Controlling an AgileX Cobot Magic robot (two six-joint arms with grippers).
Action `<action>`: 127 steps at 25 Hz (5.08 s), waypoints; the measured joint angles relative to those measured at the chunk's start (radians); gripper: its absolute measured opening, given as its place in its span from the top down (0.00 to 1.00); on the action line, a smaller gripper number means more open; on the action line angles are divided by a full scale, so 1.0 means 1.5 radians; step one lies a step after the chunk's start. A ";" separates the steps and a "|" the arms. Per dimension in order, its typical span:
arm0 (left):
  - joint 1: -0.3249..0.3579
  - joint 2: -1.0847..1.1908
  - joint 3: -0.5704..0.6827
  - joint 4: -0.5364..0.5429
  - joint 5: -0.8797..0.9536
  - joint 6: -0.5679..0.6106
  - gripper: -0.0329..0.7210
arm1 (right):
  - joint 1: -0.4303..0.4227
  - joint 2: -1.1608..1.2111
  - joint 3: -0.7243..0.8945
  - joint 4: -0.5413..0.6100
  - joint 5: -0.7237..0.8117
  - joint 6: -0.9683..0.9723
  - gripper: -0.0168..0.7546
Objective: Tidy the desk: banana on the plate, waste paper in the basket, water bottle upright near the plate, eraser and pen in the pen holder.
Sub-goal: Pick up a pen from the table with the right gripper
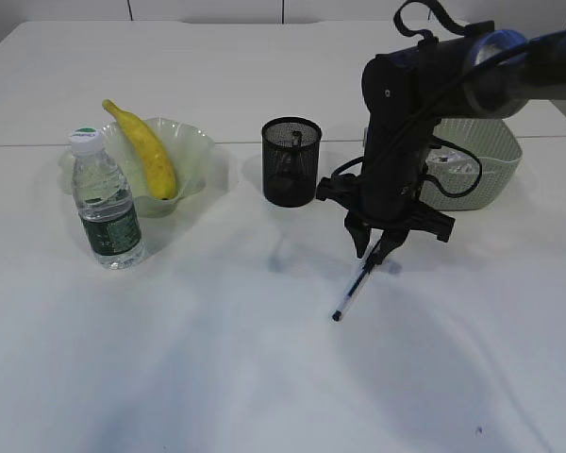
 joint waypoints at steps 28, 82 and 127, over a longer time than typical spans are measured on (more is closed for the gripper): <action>0.000 0.000 0.000 0.000 0.000 0.000 0.33 | -0.030 0.016 0.000 0.035 -0.077 0.006 0.74; 0.000 0.000 0.000 0.000 0.000 0.000 0.33 | -0.030 0.046 0.000 0.023 -0.075 0.023 0.68; 0.000 0.000 0.000 0.000 0.000 0.000 0.33 | -0.030 0.048 -0.001 0.025 -0.054 0.022 0.73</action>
